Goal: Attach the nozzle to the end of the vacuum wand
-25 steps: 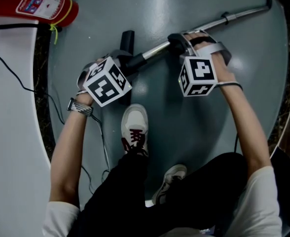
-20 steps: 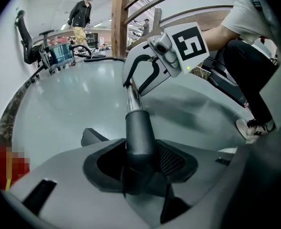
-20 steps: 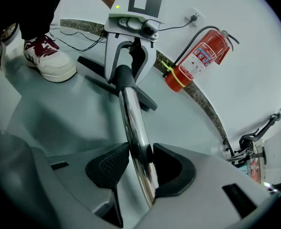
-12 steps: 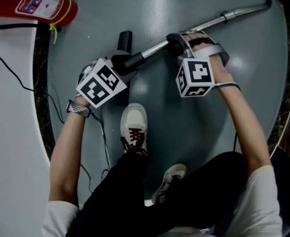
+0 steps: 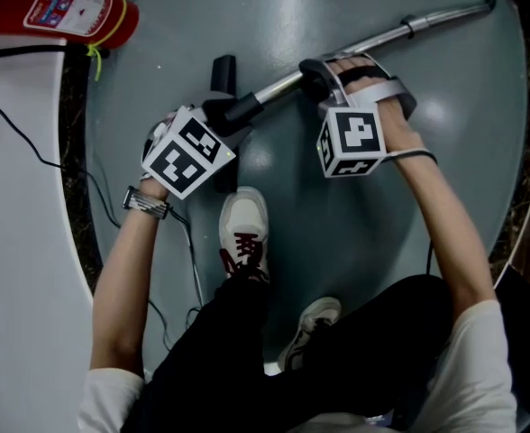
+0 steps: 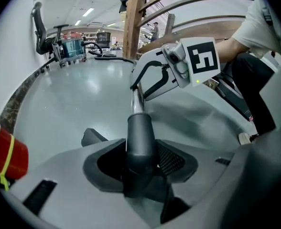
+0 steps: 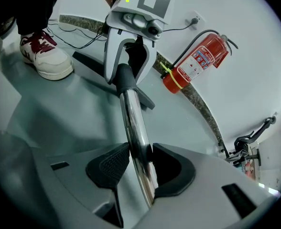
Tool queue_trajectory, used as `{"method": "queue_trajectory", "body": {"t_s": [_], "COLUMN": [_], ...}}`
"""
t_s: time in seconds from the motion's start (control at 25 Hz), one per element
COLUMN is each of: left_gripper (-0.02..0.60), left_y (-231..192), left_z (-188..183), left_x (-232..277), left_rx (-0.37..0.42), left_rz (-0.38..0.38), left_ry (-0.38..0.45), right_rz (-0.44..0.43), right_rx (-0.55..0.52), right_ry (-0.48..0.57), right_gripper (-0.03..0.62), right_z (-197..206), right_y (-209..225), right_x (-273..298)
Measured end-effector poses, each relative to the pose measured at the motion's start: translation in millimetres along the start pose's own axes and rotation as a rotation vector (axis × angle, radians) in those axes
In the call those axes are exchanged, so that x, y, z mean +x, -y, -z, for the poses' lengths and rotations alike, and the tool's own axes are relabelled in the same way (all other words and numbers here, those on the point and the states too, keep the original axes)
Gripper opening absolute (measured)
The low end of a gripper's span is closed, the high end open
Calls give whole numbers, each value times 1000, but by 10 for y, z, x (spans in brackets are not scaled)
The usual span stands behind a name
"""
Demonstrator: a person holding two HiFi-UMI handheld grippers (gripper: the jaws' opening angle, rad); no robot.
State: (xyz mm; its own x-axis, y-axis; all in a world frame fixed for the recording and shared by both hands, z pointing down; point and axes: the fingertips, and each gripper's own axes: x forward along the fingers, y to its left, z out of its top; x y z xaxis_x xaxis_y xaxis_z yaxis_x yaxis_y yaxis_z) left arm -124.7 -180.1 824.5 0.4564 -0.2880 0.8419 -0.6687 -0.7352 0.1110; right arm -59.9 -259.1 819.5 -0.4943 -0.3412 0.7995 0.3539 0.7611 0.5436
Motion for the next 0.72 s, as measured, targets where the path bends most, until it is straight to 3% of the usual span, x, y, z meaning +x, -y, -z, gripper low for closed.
{"method": "queue_trajectory", "body": {"t_s": [0.2,0.72], "left_gripper": [192,189], "left_y": [25,17], "left_z": [-15,31], "left_x": [9,42], "left_rx": [68,66], "left_rz": [-40,-34], "left_ry": [-23,3], "right_rz": [-20,-10], "right_rx": [-23,-29], "right_ry": [-13,-6], "right_gripper": [164,161], "right_z": [24,-13], "right_y": [-72,-54], "right_x": [44,45]}}
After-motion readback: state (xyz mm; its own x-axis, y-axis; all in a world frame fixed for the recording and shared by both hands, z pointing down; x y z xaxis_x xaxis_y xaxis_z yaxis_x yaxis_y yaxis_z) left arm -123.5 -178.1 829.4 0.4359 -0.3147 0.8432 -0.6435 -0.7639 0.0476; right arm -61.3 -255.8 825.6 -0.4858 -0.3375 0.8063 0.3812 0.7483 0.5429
